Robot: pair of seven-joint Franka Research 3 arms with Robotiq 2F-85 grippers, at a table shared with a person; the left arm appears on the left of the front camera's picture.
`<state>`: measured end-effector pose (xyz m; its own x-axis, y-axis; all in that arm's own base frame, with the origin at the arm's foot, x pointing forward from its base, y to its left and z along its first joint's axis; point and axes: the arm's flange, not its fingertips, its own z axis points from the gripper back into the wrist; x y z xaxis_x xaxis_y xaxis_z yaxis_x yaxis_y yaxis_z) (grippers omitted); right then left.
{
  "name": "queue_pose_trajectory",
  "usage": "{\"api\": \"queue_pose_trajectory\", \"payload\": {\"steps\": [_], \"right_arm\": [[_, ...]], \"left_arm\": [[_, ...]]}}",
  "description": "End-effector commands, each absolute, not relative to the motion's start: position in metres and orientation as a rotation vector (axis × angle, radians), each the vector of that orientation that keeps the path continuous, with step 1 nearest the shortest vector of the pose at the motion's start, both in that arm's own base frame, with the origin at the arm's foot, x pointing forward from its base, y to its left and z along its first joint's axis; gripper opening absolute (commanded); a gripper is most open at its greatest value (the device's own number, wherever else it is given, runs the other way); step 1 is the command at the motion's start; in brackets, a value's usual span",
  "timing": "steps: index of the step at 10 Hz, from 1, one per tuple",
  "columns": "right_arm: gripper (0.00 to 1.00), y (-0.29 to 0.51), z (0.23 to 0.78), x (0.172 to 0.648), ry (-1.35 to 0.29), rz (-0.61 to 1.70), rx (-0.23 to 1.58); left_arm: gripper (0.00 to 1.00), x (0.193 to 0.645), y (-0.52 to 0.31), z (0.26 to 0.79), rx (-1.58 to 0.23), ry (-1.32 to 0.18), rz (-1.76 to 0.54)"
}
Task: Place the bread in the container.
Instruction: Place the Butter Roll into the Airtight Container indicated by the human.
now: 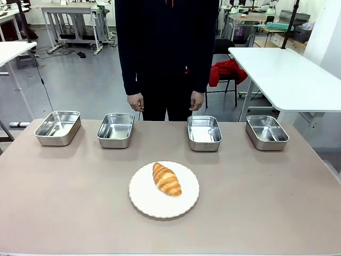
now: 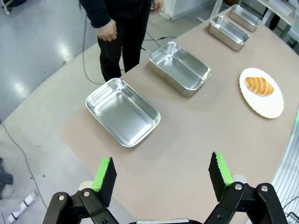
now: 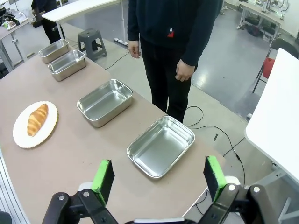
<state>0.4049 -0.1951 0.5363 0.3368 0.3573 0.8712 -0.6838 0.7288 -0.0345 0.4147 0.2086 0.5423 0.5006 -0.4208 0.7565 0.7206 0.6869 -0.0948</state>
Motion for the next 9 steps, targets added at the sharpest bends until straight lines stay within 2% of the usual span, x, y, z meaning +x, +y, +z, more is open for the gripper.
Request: {"api": "queue_pose_trajectory", "payload": {"steps": [1, 9], "right_arm": [[1.00, -0.1943, 0.5366, 0.4037, -1.021, 0.709, 0.380], [1.00, -0.1943, 0.5366, 0.4037, -1.021, 0.709, 0.380]], "left_arm": [[1.00, 0.4131, 0.2071, 0.5425, -0.444, -0.775, -0.741], [1.00, 0.4131, 0.2071, 0.5425, -0.444, -0.775, -0.741]]}}
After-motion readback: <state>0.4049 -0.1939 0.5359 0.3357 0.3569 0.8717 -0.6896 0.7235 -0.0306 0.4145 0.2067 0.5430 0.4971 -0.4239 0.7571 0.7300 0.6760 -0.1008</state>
